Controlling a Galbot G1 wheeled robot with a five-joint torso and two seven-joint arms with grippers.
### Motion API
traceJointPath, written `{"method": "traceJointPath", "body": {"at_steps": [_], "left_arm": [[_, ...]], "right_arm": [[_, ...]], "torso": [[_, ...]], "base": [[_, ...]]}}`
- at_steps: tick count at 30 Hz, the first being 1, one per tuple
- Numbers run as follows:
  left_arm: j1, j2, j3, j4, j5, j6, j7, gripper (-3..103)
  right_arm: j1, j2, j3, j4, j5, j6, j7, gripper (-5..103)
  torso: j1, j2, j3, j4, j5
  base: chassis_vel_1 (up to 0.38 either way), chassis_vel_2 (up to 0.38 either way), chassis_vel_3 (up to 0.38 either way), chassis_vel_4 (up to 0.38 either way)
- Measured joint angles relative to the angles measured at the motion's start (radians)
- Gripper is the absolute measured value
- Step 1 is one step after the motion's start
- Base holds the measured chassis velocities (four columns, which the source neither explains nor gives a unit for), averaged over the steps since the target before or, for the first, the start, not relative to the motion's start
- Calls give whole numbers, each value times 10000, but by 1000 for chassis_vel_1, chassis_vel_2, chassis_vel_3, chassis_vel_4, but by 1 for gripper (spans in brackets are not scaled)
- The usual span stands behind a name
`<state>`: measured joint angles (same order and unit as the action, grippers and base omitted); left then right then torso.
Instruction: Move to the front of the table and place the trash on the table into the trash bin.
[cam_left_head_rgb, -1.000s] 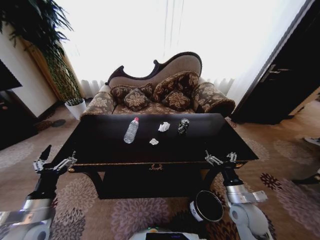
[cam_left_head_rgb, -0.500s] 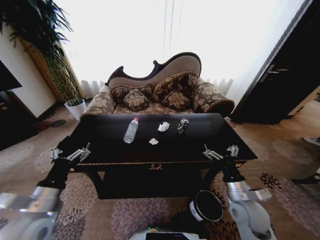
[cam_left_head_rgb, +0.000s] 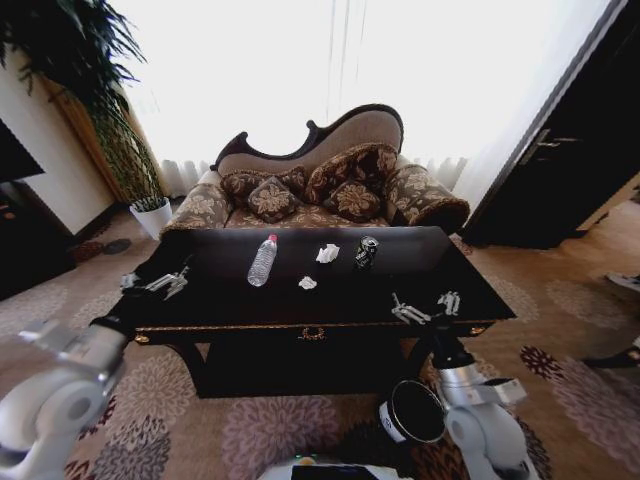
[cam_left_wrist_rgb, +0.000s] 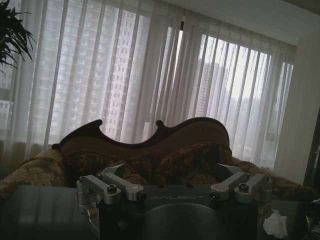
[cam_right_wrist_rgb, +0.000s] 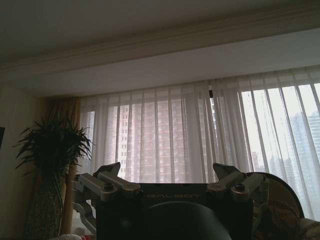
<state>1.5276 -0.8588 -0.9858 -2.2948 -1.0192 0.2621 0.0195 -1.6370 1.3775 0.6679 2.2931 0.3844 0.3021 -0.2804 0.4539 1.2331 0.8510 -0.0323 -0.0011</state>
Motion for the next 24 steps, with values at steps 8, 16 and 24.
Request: {"method": "traceJointPath", "body": {"at_steps": [8, 16, 24], "left_arm": [[-1146, 2144, 1282, 965, -924, 376, -964, 100], [-2307, 3196, 2237, 1807, -1383, 939, -1243, 100], [-3439, 3971, 3593, 2456, -1028, 934, -785, 100]], "right_arm": [[-293, 232, -713, 234, -469, 232, -8, 100], [-241, 414, -1301, 280, -991, 207, -160, 100], [-124, 529, -1749, 188, -1388, 178, -195, 100]], "torso": [[0, 0, 0, -3, 8], [0, 0, -1, 1, 8], [2, 0, 0, 0, 9]], "base": [[0, 0, 0, 0], [0, 0, 0, 0], [0, 0, 0, 0]]}}
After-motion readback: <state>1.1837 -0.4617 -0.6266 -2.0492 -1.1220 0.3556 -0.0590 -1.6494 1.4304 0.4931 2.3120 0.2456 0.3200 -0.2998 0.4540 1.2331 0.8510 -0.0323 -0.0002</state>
